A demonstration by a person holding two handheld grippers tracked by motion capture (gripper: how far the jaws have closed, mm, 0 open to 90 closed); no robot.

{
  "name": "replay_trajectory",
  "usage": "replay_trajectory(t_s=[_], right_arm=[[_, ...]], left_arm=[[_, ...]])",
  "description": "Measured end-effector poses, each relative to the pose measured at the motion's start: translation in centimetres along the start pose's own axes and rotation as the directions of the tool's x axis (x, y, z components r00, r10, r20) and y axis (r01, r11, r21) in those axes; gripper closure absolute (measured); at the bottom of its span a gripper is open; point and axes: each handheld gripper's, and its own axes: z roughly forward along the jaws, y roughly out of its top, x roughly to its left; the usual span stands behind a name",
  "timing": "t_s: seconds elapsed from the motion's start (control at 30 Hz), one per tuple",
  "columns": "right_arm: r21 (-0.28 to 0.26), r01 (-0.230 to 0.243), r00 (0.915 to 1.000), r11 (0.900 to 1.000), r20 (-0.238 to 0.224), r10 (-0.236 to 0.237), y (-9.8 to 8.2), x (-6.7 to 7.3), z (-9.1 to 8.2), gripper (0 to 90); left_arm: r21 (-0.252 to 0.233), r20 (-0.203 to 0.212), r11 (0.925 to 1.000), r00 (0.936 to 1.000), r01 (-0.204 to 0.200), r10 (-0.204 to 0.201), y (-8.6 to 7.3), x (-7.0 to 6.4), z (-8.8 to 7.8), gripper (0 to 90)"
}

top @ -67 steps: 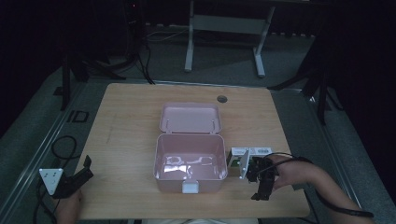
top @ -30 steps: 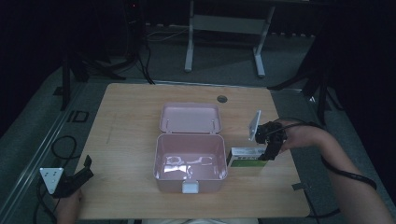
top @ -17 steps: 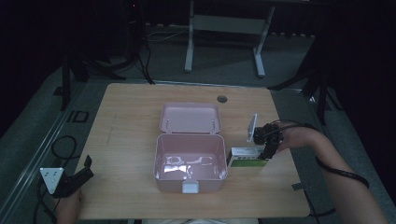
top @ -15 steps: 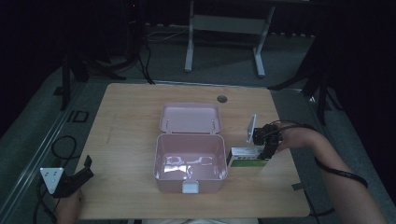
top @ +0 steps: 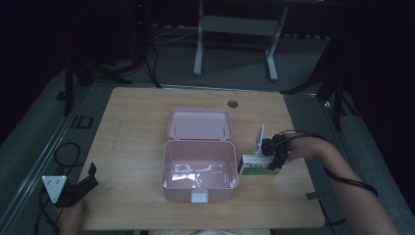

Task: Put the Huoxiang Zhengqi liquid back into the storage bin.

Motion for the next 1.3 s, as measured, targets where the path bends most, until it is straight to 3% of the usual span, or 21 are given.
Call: replay_trajectory(t_s=[0.4,0.77,1.1,1.3], right_arm=[[0.003,0.015,0.9999,1.0,-0.002,-0.015,0.2,-0.1,0.8,60.1],[0.003,0.031,0.9995,1.0,-0.01,-0.031,0.2,0.1,0.7,61.5],[-0.031,0.029,0.9996,0.999,-0.003,-0.029,-0.1,0.4,-1.1,61.7],[-0.02,0.021,0.9997,1.0,-0.009,-0.021,-0.2,0.7,-2.3,61.7]], left_arm=[[0.001,-0.001,1.0,1.0,0.002,-0.002,0.0,0.0,0.0,2.1],[0.001,-0.001,1.0,1.0,0.003,-0.003,0.0,0.0,0.0,2.1],[0.003,-0.003,1.0,1.0,0.004,-0.004,0.0,0.1,0.0,2.1],[0.002,-0.004,1.0,1.0,0.007,-0.007,0.0,0.1,0.0,2.1]])
